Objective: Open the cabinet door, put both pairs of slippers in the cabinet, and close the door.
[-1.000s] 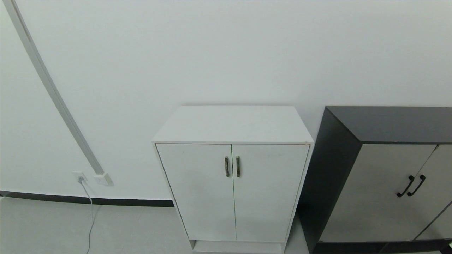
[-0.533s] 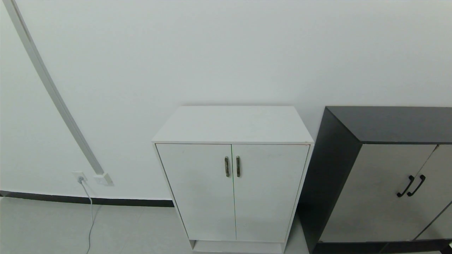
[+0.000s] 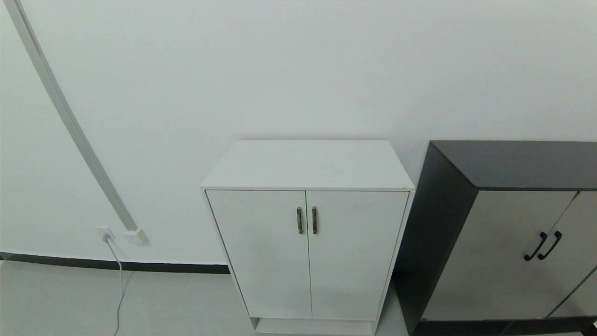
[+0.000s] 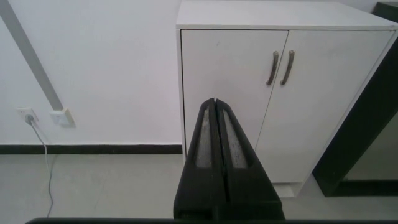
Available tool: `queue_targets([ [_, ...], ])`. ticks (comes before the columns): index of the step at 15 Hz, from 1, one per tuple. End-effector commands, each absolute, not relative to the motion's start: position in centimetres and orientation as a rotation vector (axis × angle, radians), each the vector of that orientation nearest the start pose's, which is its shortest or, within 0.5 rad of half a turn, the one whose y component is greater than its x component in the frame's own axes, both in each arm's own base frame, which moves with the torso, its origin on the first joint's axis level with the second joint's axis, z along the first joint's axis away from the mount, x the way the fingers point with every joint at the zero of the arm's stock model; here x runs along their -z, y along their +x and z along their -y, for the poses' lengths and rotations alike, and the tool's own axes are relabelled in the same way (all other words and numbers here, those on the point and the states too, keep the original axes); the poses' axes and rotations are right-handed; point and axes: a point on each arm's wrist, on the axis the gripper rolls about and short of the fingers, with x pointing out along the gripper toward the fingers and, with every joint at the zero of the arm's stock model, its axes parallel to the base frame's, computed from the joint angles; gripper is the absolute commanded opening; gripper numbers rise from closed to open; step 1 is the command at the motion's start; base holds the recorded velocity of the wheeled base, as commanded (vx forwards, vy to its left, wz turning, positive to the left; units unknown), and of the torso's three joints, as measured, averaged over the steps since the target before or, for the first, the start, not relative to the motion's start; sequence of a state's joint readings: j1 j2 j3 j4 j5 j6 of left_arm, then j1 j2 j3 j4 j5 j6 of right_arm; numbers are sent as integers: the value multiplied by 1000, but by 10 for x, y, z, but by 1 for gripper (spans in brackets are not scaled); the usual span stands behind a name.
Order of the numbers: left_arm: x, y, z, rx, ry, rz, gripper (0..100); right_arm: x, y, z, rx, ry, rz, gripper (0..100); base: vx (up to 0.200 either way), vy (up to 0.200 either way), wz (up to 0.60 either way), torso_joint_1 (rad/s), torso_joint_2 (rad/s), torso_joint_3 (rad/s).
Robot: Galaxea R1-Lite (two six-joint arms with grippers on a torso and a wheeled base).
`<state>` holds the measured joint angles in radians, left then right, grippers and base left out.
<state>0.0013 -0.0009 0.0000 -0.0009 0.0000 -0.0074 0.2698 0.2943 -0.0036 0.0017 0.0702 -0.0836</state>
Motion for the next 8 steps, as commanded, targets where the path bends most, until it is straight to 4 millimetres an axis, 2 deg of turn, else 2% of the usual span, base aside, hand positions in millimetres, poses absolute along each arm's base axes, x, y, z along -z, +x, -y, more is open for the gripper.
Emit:
queue_targets([
  [1, -76, -23, 0, 0, -8, 2, 0, -80, -4, -1, -256, -96, -235, 0, 0, 0, 0, 0, 0, 0],
  [5, -76, -23, 0, -2, -8, 2, 0, -79, -12, -1, -115, -81, -140, 0, 0, 0, 0, 0, 0, 0],
  [8, -76, -23, 0, -2, -8, 2, 0, -77, -19, -1, -92, -68, -52, 0, 0, 0, 0, 0, 0, 0],
])
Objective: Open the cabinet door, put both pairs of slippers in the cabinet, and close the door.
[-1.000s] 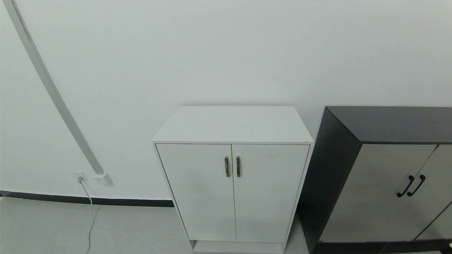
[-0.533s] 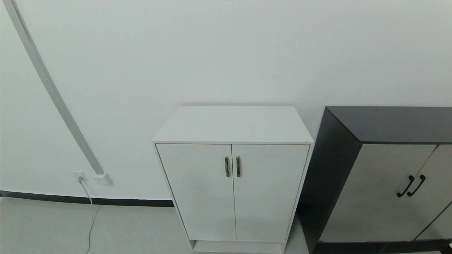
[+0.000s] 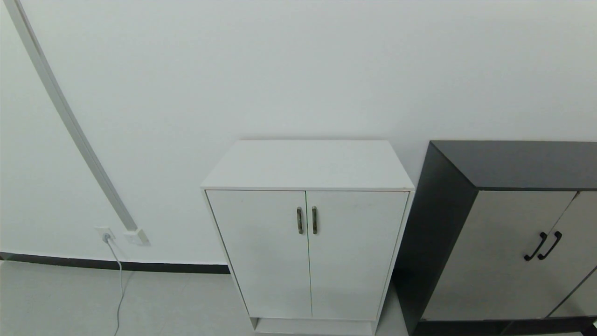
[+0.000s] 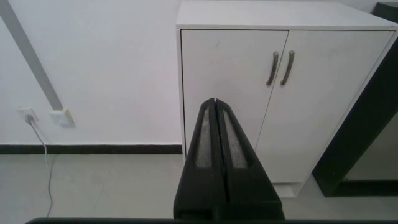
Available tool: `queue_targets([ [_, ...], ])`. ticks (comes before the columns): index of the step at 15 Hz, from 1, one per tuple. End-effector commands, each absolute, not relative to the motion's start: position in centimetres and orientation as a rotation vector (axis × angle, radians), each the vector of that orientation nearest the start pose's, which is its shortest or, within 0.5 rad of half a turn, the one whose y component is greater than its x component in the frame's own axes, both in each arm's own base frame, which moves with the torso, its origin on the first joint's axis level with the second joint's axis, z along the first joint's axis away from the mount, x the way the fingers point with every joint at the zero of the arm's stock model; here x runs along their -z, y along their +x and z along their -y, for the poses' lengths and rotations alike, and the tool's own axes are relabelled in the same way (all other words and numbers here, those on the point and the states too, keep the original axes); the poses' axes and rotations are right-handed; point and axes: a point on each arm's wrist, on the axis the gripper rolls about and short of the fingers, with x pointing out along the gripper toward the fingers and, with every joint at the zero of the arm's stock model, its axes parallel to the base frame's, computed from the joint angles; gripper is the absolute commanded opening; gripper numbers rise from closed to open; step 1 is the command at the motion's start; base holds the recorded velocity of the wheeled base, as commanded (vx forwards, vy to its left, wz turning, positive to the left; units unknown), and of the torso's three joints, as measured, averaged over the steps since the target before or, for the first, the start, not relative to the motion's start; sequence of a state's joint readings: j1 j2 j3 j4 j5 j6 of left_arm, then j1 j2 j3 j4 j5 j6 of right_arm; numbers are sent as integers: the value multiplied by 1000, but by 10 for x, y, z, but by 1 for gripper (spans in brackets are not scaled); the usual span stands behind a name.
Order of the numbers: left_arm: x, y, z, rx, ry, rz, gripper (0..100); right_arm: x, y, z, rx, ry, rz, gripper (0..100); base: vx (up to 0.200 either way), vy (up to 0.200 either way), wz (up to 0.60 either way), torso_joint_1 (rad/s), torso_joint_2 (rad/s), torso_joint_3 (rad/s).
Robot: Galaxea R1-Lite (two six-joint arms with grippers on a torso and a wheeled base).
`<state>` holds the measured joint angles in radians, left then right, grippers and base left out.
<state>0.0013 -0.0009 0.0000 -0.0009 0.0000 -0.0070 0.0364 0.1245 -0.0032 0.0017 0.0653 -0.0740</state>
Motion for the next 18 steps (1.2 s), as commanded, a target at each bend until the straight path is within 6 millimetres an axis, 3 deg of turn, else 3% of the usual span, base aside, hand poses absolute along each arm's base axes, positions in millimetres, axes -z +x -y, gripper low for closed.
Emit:
queue_targets([
  [1, -75, -23, 0, -2, -8, 0, 0, -76, -21, -1, -75, -67, -25, 0, 0, 0, 0, 0, 0, 0],
  [8, -76, -23, 0, -2, -3, 2, 0, -76, -23, 1, 40, 75, 5, 0, 0, 0, 0, 0, 0, 0],
  [18, -76, -23, 0, -2, -3, 2, 0, -76, -23, 1, 37, 66, 7, 0, 0, 0, 0, 0, 0, 0],
])
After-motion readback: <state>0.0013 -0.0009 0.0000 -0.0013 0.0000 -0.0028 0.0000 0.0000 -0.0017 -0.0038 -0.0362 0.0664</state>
